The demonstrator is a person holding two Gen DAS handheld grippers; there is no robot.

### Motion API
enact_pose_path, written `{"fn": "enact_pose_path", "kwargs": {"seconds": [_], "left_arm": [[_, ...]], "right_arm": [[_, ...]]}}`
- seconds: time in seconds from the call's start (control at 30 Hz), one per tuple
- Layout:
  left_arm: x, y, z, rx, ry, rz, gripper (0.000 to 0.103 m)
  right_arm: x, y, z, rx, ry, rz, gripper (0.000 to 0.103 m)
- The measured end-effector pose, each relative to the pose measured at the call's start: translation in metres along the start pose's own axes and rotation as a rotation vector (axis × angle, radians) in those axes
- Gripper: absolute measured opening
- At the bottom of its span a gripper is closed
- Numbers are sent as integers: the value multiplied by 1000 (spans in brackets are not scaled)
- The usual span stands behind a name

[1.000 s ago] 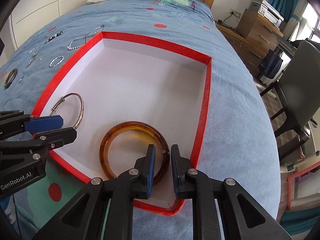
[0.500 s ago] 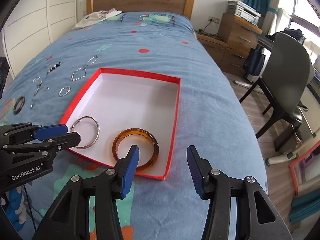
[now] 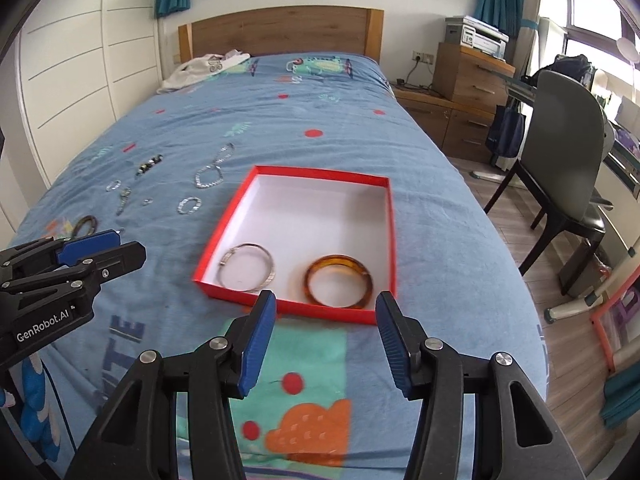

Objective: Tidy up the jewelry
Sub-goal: 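Withdraw both tools from the box toward the remaining jewelry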

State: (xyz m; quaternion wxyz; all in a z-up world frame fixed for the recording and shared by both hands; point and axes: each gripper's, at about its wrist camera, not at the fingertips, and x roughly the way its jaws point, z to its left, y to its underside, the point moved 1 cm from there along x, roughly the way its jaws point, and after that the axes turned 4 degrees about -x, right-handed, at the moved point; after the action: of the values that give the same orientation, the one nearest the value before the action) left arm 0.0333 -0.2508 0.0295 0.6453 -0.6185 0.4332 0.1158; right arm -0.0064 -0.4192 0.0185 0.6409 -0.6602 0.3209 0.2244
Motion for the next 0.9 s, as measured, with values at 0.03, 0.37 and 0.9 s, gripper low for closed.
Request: {"fn": "enact_pose_path", "kwargs": {"seconds": [0.03, 0.37, 0.9], "left_arm": [[-8, 1, 7, 1, -13, -10, 37], [-50, 27, 102, -76, -123, -26, 37], [-31, 50, 272, -284, -300, -3, 37]], "right_arm": [[-3, 0, 6, -1, -9, -7, 51], [-25, -9, 68, -14, -96, -61, 51], [49, -38, 156, -77, -262, 6, 45]]}}
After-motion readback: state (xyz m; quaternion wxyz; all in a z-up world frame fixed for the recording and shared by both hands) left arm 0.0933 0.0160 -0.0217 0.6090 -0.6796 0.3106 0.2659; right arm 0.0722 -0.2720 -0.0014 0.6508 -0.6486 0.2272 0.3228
